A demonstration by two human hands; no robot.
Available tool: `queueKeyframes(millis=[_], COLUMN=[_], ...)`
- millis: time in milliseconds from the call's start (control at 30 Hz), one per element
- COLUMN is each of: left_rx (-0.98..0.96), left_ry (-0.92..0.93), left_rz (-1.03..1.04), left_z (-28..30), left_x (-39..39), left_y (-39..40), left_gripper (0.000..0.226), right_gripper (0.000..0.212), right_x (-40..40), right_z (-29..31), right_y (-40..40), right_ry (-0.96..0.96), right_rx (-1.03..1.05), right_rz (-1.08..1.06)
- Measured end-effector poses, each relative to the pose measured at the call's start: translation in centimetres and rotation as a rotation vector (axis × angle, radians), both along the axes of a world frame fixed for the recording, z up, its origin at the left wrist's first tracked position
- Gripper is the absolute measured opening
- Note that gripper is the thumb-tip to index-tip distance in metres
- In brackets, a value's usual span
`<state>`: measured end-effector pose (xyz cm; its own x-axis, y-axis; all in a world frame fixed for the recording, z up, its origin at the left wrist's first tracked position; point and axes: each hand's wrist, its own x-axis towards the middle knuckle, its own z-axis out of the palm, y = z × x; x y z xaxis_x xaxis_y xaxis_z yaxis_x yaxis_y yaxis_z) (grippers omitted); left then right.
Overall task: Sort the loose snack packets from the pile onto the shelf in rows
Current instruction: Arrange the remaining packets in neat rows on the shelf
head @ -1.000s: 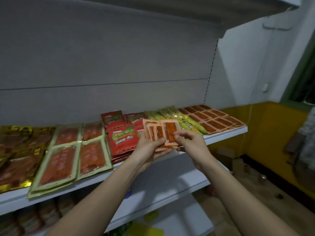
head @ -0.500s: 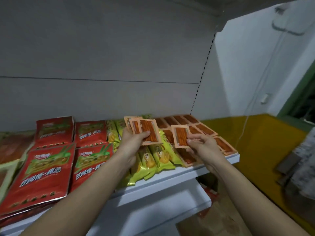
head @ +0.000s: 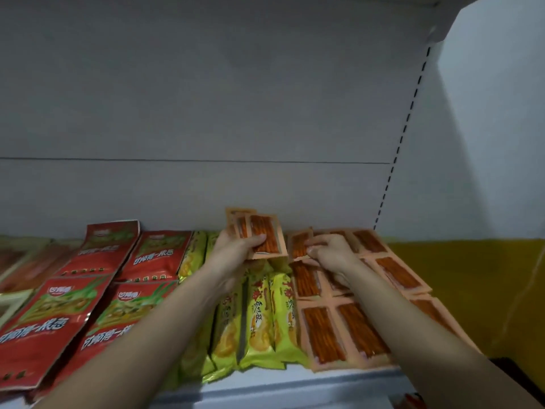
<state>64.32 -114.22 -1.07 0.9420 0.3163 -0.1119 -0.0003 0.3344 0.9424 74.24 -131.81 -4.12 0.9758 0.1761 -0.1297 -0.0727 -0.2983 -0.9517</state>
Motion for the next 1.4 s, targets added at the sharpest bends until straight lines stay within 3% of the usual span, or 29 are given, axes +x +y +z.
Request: queueKeyframes(millis=[133, 267, 300, 367, 467, 633, 733, 867, 933, 1100, 1233, 1333, 1400], left_rx=[0.009, -0.018, -0.026, -0.041, 0.004, -0.057, -0.103, -0.077, -0.082, -0.079, -0.058, -0.036, -0.029], left_ry=[0.026, 0.029, 0.031, 0.032, 0.060, 0.063, 0.078, 0.093, 0.097, 0.108, 0.099, 0.112, 0.129], left_rz=[0.067, 0.134, 0.150, 0.166, 0.197, 0.193, 0.191, 0.274, 0.302, 0.287, 0.253, 0.253, 0.254], left_z=[0.5, 0.2, 0.1, 0.0, -0.3, -0.5, -0.5, -0.4, -0.5, -1.3, -1.2, -1.2, -1.0], left_x=[1.7, 3.5, 3.6, 3.9, 4.8, 6.4, 7.2, 7.2, 7.0, 7.0, 7.4, 7.8, 8.1], left_y=[-2.1, -3.4, -3.7, -4.5, -5.9, -8.4, -8.9, -8.3, -7.7, -7.6, -8.2, -8.5, -9.0], left_gripper=[0.018, 0.014, 0.014, 0.017, 0.020, 0.029, 0.026, 0.029, 0.028, 0.023, 0.014, 0.019, 0.023], right_gripper=[0.024, 0.019, 0.021, 0.023, 0.023, 0.038, 0.033, 0.022, 0.020, 0.015, 0.008, 0.027, 0.028], right_x=[3.2, 5.6, 5.8, 5.6, 5.1, 4.9, 5.8, 8.1, 9.3, 10.2, 10.5, 10.4, 10.1], right_z=[-0.4, -0.3, 0.0, 1.3, 3.6, 4.6, 4.4, 3.9, 3.1, 1.1, -0.2, -0.9, -0.5], right_y=[0.3, -0.6, -0.9, -1.3, -2.1, -3.6, -4.4, -5.5, -5.8, -5.8, -5.9, -5.9, -6.0], right_ry=[-0.054, -0.355, -0.422, -0.484, -0.357, -0.332, -0.265, -0.030, 0.023, 0.003, -0.209, -0.480, -0.567], right_rx=[-0.033, -0.552, -0.589, -0.474, -0.143, -0.160, -0.080, 0.192, 0.181, -0.014, -0.403, -0.813, -0.782], right_rz=[0.117, 0.277, 0.297, 0.310, 0.362, 0.472, 0.445, 0.268, 0.175, 0.247, 0.277, 0.311, 0.300])
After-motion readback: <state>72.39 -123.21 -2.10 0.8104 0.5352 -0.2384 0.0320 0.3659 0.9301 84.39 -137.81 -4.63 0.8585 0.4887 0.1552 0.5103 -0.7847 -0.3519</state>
